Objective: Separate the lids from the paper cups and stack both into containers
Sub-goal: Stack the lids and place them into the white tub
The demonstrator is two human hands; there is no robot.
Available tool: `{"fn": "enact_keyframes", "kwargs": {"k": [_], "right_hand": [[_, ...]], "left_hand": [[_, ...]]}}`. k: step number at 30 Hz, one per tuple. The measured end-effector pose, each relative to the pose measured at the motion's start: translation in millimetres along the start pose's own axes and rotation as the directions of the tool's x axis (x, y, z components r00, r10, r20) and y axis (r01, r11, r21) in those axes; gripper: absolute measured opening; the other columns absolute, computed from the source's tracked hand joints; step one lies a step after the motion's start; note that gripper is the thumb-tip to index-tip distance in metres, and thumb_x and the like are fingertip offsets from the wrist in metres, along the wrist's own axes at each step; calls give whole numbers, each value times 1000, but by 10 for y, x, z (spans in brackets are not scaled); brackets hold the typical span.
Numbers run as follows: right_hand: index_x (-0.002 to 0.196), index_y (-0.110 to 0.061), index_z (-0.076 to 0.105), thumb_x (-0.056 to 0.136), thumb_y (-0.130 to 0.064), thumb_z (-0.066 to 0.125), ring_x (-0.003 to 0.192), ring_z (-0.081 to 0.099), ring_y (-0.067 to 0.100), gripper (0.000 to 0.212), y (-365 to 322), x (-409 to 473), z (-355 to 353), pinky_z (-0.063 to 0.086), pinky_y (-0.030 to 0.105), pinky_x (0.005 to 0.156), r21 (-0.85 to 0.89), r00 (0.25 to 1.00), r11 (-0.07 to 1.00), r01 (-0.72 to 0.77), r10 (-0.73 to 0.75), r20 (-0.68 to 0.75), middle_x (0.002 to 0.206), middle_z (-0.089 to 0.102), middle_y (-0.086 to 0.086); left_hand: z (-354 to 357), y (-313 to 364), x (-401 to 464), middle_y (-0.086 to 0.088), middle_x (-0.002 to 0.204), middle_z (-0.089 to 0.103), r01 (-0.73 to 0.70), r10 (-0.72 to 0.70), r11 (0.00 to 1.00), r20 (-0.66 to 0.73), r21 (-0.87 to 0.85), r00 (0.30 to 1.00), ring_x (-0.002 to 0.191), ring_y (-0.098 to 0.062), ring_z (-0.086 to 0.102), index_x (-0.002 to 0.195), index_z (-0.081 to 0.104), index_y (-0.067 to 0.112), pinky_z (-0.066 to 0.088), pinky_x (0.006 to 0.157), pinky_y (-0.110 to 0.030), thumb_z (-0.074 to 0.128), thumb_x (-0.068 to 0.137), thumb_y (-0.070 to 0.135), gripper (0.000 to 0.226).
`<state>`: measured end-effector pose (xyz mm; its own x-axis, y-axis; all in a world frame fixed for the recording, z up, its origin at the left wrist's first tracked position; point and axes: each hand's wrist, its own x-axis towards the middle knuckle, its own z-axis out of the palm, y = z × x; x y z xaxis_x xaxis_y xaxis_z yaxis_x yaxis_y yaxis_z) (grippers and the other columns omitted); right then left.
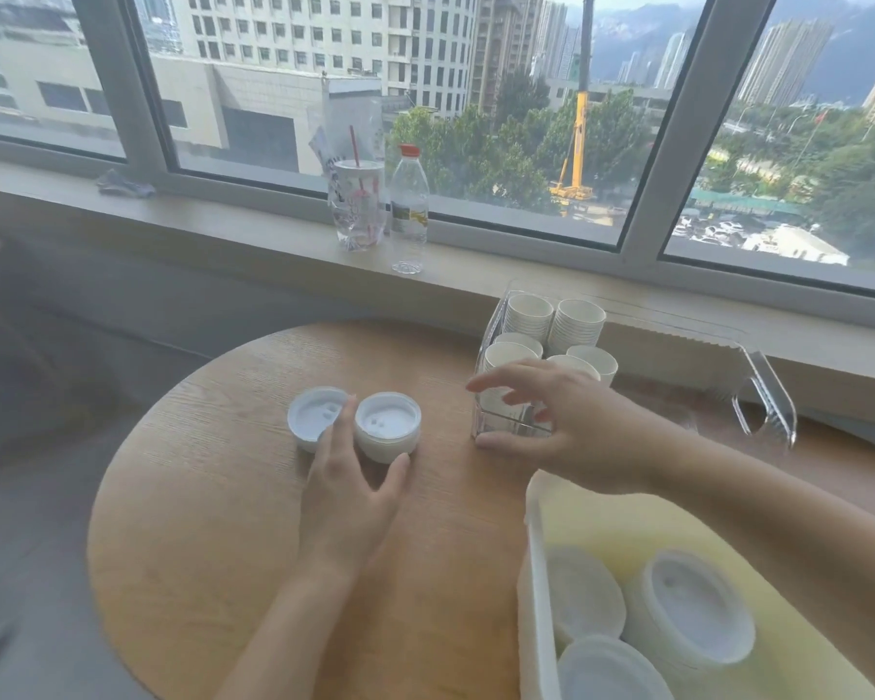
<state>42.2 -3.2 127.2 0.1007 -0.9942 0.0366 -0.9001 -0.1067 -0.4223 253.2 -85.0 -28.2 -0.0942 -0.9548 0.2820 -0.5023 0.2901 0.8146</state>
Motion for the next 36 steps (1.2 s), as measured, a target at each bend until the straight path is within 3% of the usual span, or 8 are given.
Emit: {"fn": "enact_keyframes", "kwargs": {"k": [5, 8, 16, 21, 26, 31, 33, 36], "right_hand": [[151, -46, 43, 91, -54, 74, 132, 53, 9, 68, 73, 575, 259, 42, 28, 110, -26, 980, 999, -19, 24, 200, 155, 41, -15], [155, -43, 37, 92, -51, 73, 138, 48, 12, 73, 144, 793, 422, 38, 25, 109, -53, 968, 998, -32, 44, 248, 160, 38, -11], [161, -35, 28, 95, -44, 73, 145, 41, 12, 81, 256, 883, 570, 28, 16, 104, -88, 967, 994, -70, 89, 238, 164, 35, -5], [159, -36, 31, 93, -45, 74, 141, 47, 14, 79, 284, 825, 470, 35, 24, 110, -66, 978, 994, -90, 101, 183, 160, 41, -4], [153, -40, 40, 93, -48, 73, 127, 57, 13, 69, 278, 644, 335, 43, 26, 106, -25, 990, 995, -101, 103, 91, 145, 53, -5], [151, -50, 40, 91, -71, 54, 131, 56, 5, 65, 234, 369, 164, 48, 40, 111, 164, 999, 986, -19, 26, -40, 153, 48, -14], [152, -58, 33, 89, -80, 47, 140, 50, 3, 68, 195, 229, 76, 45, 43, 115, 305, 998, 952, 23, -5, -59, 157, 44, -17], [154, -57, 32, 95, -67, 53, 143, 50, 6, 63, 99, 1, -45, 42, 41, 119, 532, 998, 845, 54, -34, -48, 159, 46, -17]], "left_hand": [[162, -82, 127, 3, 159, 44, -45, 45, 997, 12, 55, 999, 149, -15, 40, 163, 29, 28, 40, 111, -30, 80, 88, 43, 92], [271, -148, 216, 0, 159, 45, -51, 49, 997, 22, 59, 999, 148, -16, 41, 164, 28, 24, 41, 112, -31, 82, 86, 46, 98], [565, -176, 509, -3, 162, 40, -89, 82, 992, 74, 91, 994, 149, -21, 39, 165, 24, 25, 39, 112, -34, 86, 81, 39, 105], [654, -177, 675, -8, 154, 47, -85, 78, 993, 93, 80, 993, 138, -26, 49, 164, 27, 22, 39, 98, -29, 91, 76, 32, 109], [517, -70, 594, -7, 149, 52, -142, 142, 989, 6, 36, 990, 134, -25, 52, 162, 30, 21, 38, 100, -28, 92, 78, 32, 105], [164, 459, 277, 7, 153, 49, -290, 283, 956, -114, -48, 952, 135, -9, 46, 160, 33, 26, 37, 102, -26, 90, 80, 33, 99], [48, 670, 129, 8, 152, 50, -348, 337, 934, -130, -80, 933, 134, -6, 47, 160, 32, 29, 36, 105, -18, 89, 80, 36, 98], [-70, 931, -87, 13, 151, 50, -409, 395, 898, -109, -163, 912, 135, 0, 47, 159, 30, 36, 34, 106, -7, 87, 81, 42, 97]]}}
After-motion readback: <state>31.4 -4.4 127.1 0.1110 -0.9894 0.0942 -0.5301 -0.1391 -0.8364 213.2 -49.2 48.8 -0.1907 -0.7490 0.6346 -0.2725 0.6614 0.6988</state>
